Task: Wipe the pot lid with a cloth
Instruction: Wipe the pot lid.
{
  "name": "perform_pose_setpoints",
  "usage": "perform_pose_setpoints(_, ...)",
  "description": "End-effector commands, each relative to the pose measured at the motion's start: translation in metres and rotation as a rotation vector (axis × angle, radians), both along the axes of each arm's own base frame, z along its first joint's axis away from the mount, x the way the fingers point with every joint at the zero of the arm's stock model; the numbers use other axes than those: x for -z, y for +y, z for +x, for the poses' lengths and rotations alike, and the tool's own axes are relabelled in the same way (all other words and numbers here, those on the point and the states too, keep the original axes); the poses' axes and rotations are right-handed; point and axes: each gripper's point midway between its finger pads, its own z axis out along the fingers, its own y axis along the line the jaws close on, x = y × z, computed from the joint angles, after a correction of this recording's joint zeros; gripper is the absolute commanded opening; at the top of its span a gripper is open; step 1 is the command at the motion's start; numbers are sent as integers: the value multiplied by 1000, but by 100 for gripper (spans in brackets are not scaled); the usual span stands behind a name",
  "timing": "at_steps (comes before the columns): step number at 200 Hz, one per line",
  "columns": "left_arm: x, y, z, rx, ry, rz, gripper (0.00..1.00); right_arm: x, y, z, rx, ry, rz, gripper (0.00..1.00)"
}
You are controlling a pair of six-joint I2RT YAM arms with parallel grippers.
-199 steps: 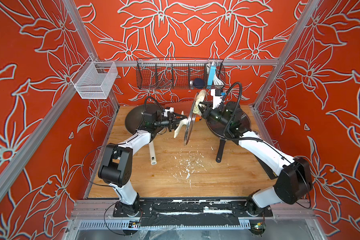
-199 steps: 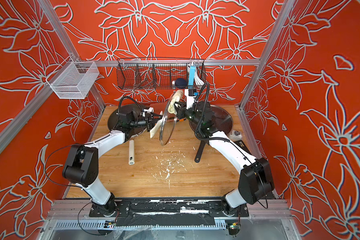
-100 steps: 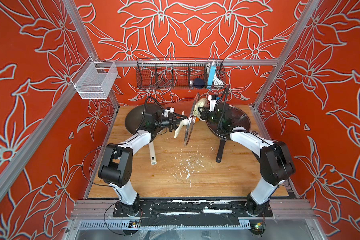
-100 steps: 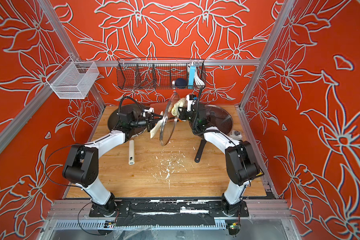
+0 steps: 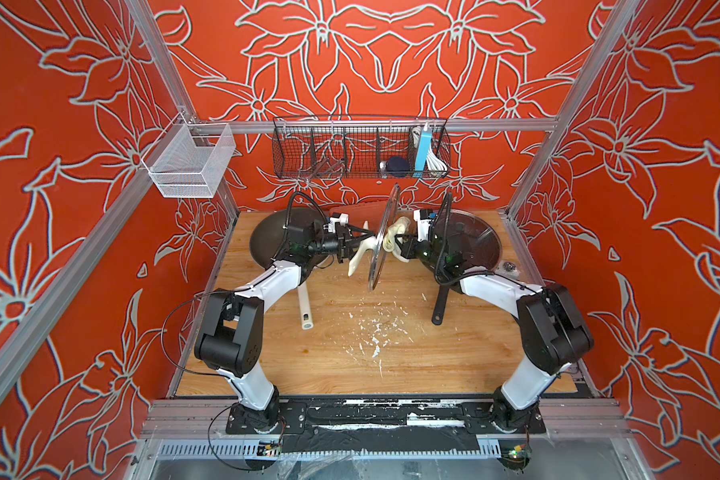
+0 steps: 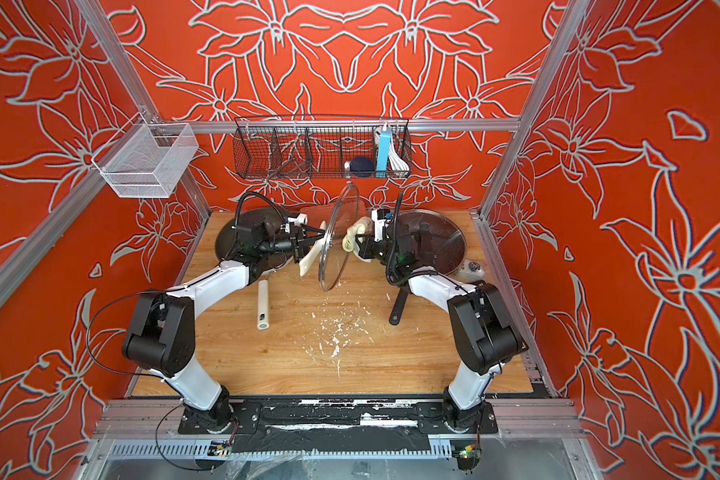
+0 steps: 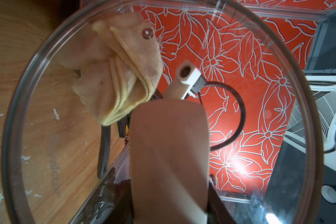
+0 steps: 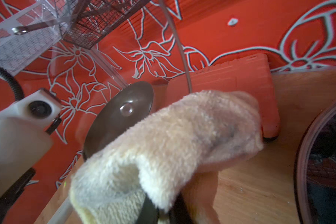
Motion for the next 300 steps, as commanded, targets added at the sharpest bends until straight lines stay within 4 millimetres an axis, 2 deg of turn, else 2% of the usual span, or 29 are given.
perform_pose_setpoints(1,-73,0,-22,45,-288,-63,0,-47,10,-30,-84,-125,57,0)
perform_pose_setpoints(20,-71,0,-21,45,-283,-62,0,-50,14,-48,-114,-147,43,0)
perform_pose_setpoints(34,-71,0,-21,45,-281,-62,0,-48,14,-50,-108,-142,37,0)
perform_pose_setpoints(56,-71,0,-21,43,-281,-63,0,-37,6,-34,-21,-111,16,0)
perform_pose_setpoints(80,-75,0,-23,45,-290,-65,0,-16,-3,-6,69,-43,-7,0)
perform_pose_setpoints(103,-77,0,-24,44,-293,-67,0,9,0,13,84,10,-5,0)
perform_pose_setpoints(118,-78,0,-25,44,-297,-68,0,23,4,17,70,39,-5,0)
perform_pose_setpoints(134,-78,0,-25,46,-298,-67,0,25,11,10,24,49,25,0)
perform_pose_setpoints(164,-76,0,-24,46,-293,-66,0,12,16,-20,-48,4,14,0)
perform_pose_setpoints(217,-72,0,-22,43,-286,-59,0,-40,20,-80,-140,-133,18,0)
perform_pose_setpoints(238,-70,0,-21,42,-280,-59,0,-50,21,-89,-149,-156,22,0)
perform_pose_setpoints(255,-71,-1,-20,42,-280,-60,0,-35,16,-79,-95,-123,-3,0)
perform_pose_setpoints(273,-73,-1,-20,42,-283,-63,0,-6,13,-69,-50,-67,-47,0)
perform_pose_setpoints(300,-78,0,-21,43,-289,-69,0,32,19,-65,-58,4,-50,0)
